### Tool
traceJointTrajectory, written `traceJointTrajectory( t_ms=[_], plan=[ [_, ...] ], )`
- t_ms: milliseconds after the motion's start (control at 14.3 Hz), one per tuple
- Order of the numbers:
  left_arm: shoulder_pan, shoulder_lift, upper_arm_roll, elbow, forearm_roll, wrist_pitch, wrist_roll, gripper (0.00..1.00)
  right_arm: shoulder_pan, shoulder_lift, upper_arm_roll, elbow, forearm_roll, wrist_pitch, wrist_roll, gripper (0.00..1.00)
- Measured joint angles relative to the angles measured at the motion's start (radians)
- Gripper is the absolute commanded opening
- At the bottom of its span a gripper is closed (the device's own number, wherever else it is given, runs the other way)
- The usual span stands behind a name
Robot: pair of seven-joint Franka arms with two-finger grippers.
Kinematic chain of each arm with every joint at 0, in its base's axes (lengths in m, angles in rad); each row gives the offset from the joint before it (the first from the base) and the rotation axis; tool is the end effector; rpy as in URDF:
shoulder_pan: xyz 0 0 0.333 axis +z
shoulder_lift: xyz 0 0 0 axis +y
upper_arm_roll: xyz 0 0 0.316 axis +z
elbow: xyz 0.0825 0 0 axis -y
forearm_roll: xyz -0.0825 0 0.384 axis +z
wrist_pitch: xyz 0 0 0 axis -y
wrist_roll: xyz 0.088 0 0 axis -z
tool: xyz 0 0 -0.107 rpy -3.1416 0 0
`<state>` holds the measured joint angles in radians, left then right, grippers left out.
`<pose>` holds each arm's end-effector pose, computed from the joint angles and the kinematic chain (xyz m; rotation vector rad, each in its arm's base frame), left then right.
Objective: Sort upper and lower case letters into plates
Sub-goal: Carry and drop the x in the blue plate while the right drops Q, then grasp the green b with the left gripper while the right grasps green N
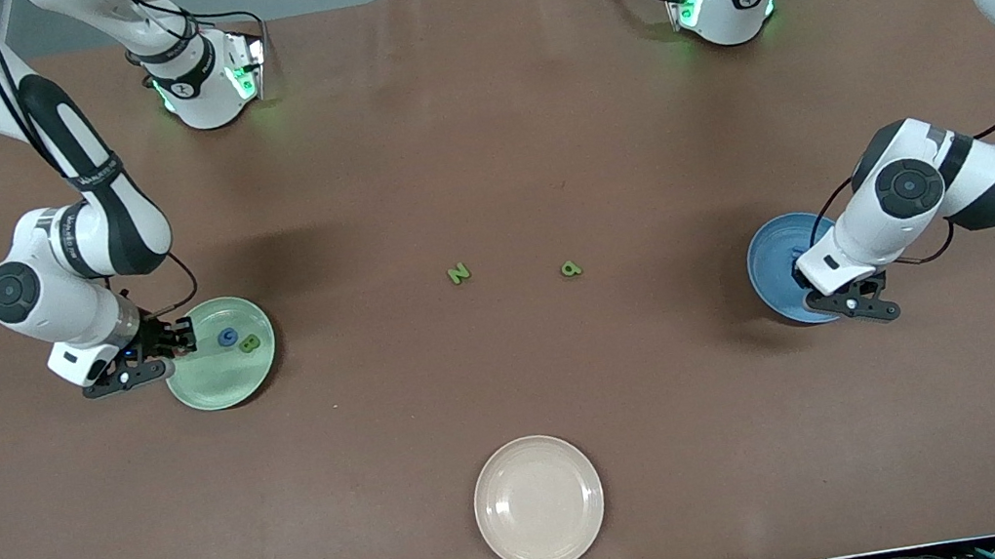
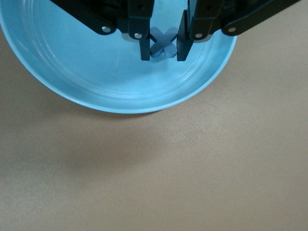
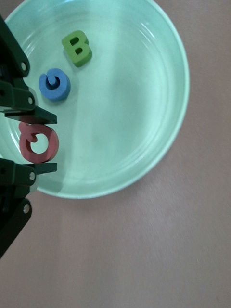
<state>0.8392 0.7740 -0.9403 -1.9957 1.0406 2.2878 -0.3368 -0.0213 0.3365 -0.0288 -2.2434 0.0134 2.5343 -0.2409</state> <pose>0.5938 -0.0298 0.1991 -2.9607 0.5727 -0.0664 0.5389 -0.0275 0.2122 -3.1235 -0.2835 0.0710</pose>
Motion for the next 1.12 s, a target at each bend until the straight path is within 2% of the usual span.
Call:
traceJointTrajectory(
  t_ms=[70, 140, 210, 280, 490, 700, 911, 1121],
  plan=[
    [0.000, 0.000, 0.000, 0.000, 0.000, 0.001, 0.000, 0.84, 0.001, 0.007, 0.004, -0.003, 0.000, 0.000, 0.000, 0.05],
    [0.000, 0.000, 0.000, 0.000, 0.000, 0.001, 0.000, 0.87, 0.002, 0.015, 0.006, -0.004, 0.000, 0.000, 0.000, 0.20],
    [0.000, 0.000, -0.001, 0.000, 0.000, 0.002, 0.000, 0.91, 0.004, 0.023, 0.007, -0.004, 0.000, 0.000, 0.000, 0.69],
    [0.000, 0.000, -0.006, 0.000, 0.000, 0.002, 0.000, 0.94, 0.005, 0.028, 0.008, -0.004, 0.000, 0.000, 0.000, 0.99],
    [0.001, 0.000, -0.056, -0.001, -0.003, -0.046, -0.047, 0.98, 0.007, 0.031, 0.009, -0.003, 0.002, -0.002, 0.003, 1.00],
    [0.000, -0.001, -0.152, -0.005, -0.012, -0.141, -0.195, 0.99, 0.048, 0.027, 0.013, 0.011, 0.005, -0.033, 0.124, 1.00],
    [-0.018, -0.001, -0.234, -0.015, -0.056, -0.186, -0.374, 0.99, 0.180, 0.000, 0.021, 0.039, 0.006, -0.088, 0.386, 1.00],
    [-0.108, -0.001, -0.255, -0.014, -0.161, -0.189, -0.570, 1.00, 0.335, -0.011, 0.027, 0.058, 0.007, -0.090, 0.671, 1.00]
  ],
)
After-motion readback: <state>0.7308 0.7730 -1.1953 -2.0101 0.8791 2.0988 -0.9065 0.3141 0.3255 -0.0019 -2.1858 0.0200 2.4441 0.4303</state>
